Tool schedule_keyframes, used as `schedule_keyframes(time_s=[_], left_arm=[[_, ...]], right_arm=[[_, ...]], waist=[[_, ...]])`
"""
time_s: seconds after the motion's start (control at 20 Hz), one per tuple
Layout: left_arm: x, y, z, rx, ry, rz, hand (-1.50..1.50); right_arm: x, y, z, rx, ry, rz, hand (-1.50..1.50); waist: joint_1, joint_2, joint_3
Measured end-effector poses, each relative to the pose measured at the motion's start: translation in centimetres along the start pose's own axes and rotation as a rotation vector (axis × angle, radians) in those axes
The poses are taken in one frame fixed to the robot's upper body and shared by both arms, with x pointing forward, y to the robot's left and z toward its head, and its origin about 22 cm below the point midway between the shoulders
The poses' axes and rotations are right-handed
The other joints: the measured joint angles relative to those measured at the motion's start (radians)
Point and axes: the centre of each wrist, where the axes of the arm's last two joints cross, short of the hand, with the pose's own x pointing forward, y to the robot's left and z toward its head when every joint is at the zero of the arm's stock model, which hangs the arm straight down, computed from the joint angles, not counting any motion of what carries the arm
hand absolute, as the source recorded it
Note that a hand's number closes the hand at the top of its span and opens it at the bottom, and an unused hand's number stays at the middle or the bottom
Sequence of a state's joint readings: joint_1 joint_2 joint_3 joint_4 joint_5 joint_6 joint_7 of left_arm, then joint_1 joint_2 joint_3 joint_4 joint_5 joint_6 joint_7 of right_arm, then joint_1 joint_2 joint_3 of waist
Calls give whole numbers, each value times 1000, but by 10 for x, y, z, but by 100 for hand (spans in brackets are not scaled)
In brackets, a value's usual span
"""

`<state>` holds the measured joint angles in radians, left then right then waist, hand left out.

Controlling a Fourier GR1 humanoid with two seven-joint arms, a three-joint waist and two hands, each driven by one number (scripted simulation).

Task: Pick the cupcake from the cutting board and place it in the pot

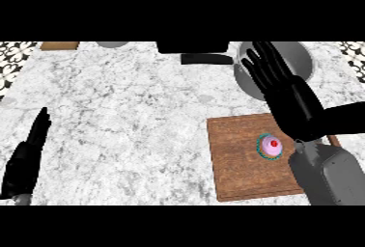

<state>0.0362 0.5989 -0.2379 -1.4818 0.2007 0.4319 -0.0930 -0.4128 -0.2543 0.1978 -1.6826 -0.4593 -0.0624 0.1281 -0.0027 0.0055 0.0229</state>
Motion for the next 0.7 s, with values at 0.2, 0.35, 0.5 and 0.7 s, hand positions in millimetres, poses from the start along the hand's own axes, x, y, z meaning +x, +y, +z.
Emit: schedule_keyframes(time_s=[0.2,0.35,0.5,0.7], left_arm=[[22,-3,-13,13,-32,83,0],[39,-7,-21,26,-59,175,0],[54,-14,-25,14,-62,265,0],[66,-15,-34,-9,-54,331,0]], right_arm=[[-2,-52,17,-153,2,123,150],[3,-98,39,-256,37,358,150],[-5,-138,69,-407,95,579,-150],[-32,-167,116,-505,21,679,-150]], waist=[[-8,-2,-14],[-29,1,-25],[-35,4,-23],[-23,1,-20]])
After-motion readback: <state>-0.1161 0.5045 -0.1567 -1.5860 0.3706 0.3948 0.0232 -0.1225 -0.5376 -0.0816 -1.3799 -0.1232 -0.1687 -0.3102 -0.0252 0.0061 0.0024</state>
